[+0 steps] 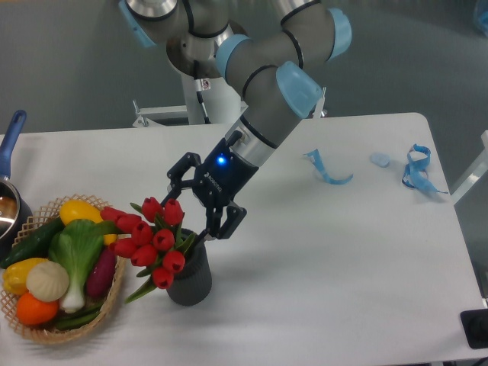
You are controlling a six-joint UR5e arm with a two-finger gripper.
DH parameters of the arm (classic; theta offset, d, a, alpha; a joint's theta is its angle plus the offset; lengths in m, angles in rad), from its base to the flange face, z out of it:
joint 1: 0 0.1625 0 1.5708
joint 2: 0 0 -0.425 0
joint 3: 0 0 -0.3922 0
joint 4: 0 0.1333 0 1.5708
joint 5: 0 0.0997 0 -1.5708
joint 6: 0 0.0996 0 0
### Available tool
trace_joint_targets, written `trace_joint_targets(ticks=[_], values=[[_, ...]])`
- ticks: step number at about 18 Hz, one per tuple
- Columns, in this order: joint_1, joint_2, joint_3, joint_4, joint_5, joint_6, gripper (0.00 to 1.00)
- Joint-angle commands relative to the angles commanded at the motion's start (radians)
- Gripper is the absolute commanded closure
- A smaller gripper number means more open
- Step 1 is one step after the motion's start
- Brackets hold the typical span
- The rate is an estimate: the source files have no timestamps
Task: Pick up the flowers from the vase
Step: 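Lower the gripper around the tulip stems above the vase rim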
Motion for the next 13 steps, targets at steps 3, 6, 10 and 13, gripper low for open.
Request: trace_joint_targets(ticks=[3,6,10,13], values=[[-0.002,-0.005,-0.002,0.0,-0.005,-0.005,0.0],[-0.003,-0.017,0.0,0.0,-0.009,-0.009,0.0],[-0.003,-0.025,0.0,0.0,-0.02,-0.011,0.0],[-0.005,-0.046,0.009,0.0,-0.04,-0.011,0.0]])
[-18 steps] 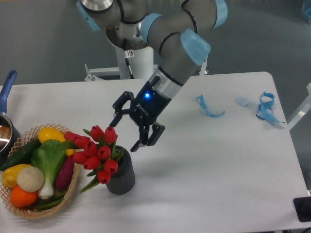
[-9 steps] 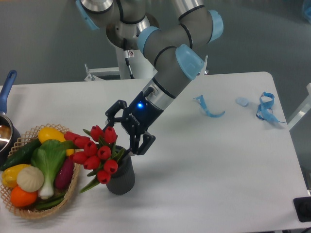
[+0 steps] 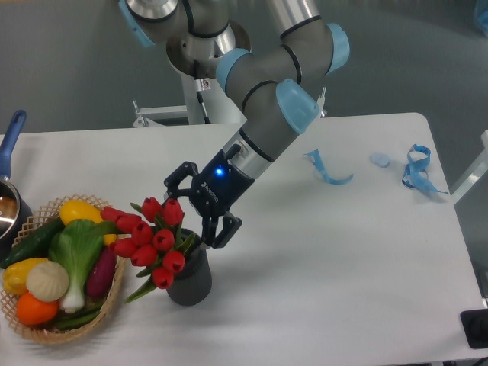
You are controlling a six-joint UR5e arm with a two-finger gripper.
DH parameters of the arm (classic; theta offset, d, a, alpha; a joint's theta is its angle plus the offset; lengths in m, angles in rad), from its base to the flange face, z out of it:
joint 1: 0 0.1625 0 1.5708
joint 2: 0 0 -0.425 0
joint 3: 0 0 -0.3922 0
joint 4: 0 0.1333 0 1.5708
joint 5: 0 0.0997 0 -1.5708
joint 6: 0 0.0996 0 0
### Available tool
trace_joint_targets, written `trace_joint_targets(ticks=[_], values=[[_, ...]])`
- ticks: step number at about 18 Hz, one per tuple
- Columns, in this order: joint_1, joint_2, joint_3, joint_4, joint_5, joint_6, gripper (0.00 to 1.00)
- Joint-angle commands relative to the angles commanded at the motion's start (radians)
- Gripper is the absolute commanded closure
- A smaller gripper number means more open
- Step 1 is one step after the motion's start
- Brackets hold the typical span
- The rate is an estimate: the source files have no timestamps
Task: Pick up the flowers from the vase
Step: 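Lower the gripper around the tulip stems above the vase rim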
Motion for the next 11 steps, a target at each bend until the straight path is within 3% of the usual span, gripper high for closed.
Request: trace_joint_targets(ticks=[11], values=[[-0.028,-0.022,0.02,0.0,-0.002,-0.026,0.0]])
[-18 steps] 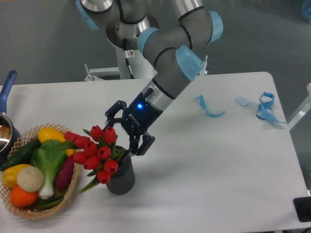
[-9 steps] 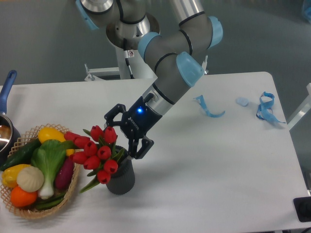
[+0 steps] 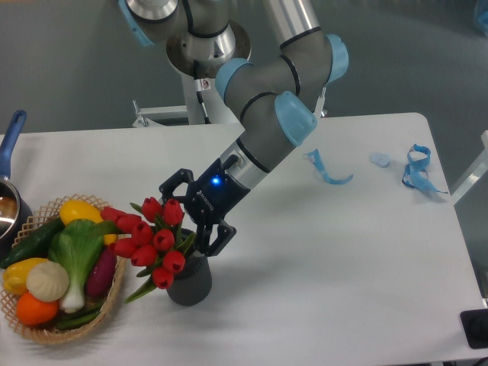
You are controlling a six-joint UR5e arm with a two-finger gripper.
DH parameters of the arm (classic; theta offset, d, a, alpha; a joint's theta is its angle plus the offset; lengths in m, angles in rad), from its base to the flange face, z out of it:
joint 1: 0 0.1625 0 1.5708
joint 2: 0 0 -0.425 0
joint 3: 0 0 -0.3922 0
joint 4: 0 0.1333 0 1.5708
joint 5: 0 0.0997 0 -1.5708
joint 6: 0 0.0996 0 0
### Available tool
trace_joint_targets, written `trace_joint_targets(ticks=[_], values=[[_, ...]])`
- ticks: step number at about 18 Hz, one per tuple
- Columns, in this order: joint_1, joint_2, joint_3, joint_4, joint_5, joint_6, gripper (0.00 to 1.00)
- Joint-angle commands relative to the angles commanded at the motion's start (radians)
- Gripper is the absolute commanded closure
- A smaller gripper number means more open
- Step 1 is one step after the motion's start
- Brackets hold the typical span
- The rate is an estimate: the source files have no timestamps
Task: Pick up the flowers from the vase
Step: 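Lower the gripper around the tulip stems above the vase rim, then close the gripper on the tulip stems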
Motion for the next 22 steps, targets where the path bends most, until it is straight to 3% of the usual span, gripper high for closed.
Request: trace_joint_targets(ticks=[2,6,12,15,22], values=[[0.0,-0.002,0.005,0.0,0.0,0.002,0.02],[0.0,-0.008,0.009,0.0,0.0,0.0,0.33],[0.005,-0.006,0.012,0.0,-0.017,-0.015,0.56],[0.011,-0.003,0.018,0.0,-0.018,-0.046,0.64],[0.023,0.008,0.052,0.0,-0.021,-0.162,0.64]])
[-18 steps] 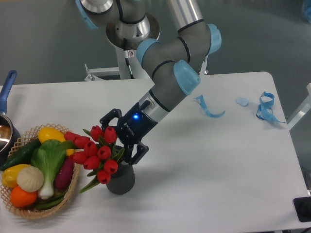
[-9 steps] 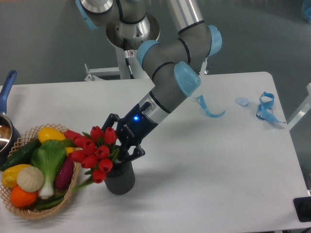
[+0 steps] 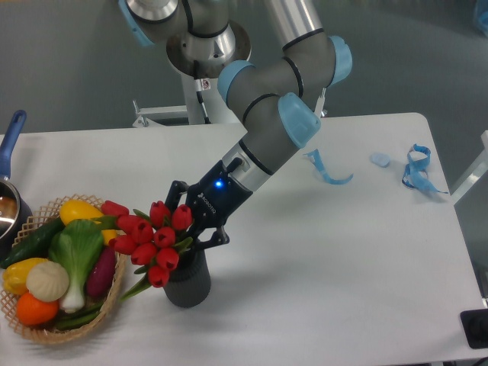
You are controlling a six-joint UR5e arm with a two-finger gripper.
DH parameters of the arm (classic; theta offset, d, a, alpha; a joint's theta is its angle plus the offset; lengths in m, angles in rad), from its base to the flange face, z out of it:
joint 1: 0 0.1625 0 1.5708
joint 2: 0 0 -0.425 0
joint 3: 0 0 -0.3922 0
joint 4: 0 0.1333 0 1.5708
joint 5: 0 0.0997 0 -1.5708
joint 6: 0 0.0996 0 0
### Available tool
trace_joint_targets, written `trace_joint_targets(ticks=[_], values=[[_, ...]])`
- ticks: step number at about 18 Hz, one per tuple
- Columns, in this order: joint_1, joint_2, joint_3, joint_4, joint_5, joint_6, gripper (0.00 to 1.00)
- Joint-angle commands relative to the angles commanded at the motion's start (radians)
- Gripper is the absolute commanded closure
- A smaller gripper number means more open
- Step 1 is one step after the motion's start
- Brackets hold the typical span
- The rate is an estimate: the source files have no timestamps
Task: Pick up the flowers from the vase
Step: 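Lift the gripped tulips up out of the black vase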
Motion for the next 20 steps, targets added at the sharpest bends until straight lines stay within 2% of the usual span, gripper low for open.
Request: trace_joint_targets(ticks=[6,16,20], values=[[0.014,0.043,0.02,0.0,-0.057,-0.088,0.64],[0.025,0.1,0.068,0.0,-0.06,-0.224,0.64],[0.022,0.146,0.077,0.0,-0.06,-0.282,0.64]])
